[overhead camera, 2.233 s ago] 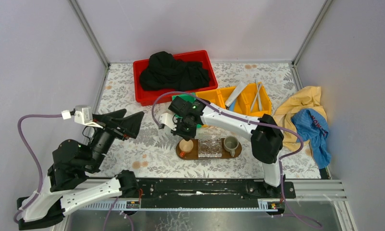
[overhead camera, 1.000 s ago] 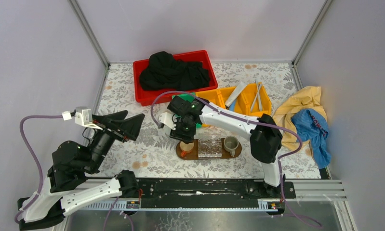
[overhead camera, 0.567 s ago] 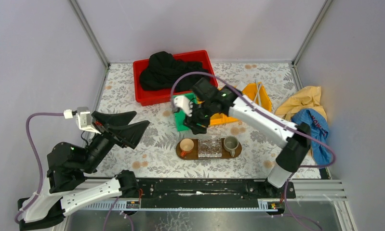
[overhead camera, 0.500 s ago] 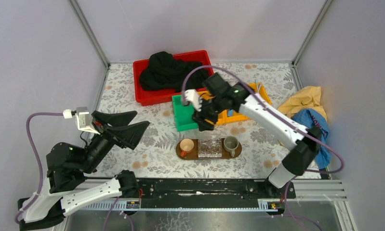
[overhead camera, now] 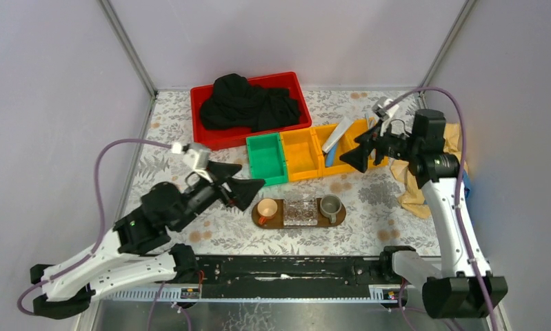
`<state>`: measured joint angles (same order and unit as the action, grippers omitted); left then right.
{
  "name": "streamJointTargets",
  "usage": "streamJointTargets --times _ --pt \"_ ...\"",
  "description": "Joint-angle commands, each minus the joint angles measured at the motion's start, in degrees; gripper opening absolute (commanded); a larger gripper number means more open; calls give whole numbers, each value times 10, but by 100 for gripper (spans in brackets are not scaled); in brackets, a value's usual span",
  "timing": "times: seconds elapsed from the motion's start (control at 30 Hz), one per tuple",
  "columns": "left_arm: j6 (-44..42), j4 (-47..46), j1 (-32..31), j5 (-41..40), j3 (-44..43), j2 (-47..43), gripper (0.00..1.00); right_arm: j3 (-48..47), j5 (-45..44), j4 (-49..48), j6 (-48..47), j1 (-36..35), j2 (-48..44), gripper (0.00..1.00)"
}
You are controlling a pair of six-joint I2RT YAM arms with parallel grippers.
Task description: Prepare toiletry sets of a toothbrush and toothpaste on the tray
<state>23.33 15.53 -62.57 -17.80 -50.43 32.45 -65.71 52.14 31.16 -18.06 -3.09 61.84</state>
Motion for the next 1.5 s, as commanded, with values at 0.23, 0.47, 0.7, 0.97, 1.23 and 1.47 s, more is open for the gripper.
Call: streamJointTargets --times 0.23,0.47,0.7,0.97,1.23,1.47 --pt "-116 -15 9 50 -70 123 100 -18 20 -128 133 84 5 100" --pt "-155 -1 107 128 -83 150 100 -84 21 -85 100 84 75 99" --pt "-161 -38 228 209 -17 165 100 -77 32 -117 125 120 119 100" --pt "-177 -70 262 195 55 176 100 -105 25 -131 141 121 190 99" --pt "-189 -67 264 166 73 161 100 -140 -22 -154 157 110 258 93" --pt "-190 -71 270 175 75 161 100 -166 -122 -125 154 49 308 77"
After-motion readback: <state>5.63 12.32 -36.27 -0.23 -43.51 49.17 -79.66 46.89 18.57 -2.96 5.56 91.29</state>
